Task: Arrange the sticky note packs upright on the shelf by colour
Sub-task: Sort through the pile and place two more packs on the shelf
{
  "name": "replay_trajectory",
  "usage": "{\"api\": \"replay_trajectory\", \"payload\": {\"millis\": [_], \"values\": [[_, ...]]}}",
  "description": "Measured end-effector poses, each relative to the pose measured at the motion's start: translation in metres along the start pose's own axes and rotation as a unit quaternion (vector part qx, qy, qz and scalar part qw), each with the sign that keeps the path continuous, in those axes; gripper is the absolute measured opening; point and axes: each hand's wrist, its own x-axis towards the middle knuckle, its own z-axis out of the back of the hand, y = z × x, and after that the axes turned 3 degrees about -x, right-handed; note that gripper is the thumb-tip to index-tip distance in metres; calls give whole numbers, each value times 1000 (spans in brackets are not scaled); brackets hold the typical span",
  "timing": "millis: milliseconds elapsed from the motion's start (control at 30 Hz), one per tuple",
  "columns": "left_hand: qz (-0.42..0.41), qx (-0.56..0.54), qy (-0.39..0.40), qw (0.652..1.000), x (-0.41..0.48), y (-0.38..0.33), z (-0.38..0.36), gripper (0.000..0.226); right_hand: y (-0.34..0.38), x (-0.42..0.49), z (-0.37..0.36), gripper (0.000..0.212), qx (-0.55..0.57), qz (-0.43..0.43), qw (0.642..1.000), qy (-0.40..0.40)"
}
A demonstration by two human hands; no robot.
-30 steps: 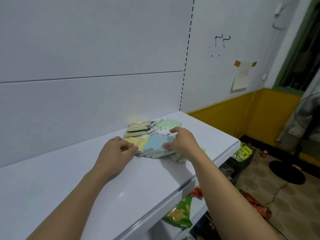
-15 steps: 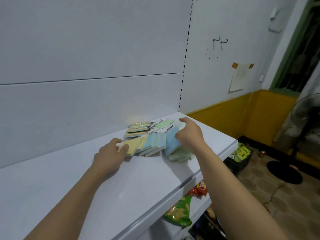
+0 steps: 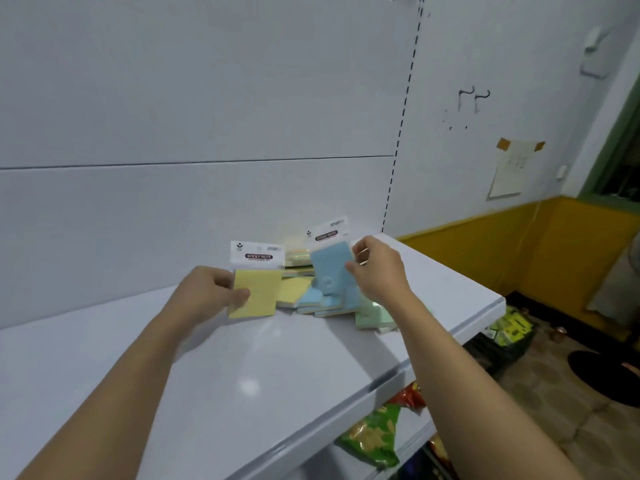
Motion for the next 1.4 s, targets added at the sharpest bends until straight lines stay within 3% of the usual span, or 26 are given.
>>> {"api": "replay_trajectory", "payload": {"millis": [67, 133, 333, 733, 1067, 1400], "values": [[2, 20, -17, 1000, -3, 8, 10, 8, 2, 5, 9, 13, -121, 21, 992, 28], [2, 17, -42, 999, -5, 15, 20, 13, 11, 10, 17, 15, -159, 42, 986, 36], [-24, 26, -138, 990, -17, 10, 61, 12, 64, 17, 2, 17, -17, 113, 993, 23], [6, 68, -324, 944, -106, 31, 214, 16, 221, -17, -97, 23, 159, 213, 953, 145], [65, 86, -394, 913, -181, 84, 318, 14, 317, -87, -170, 21, 206, 235, 919, 239], [111, 78, -408, 903, -216, 146, 420, 16, 380, -157, -247, 20, 205, 198, 921, 266]]}}
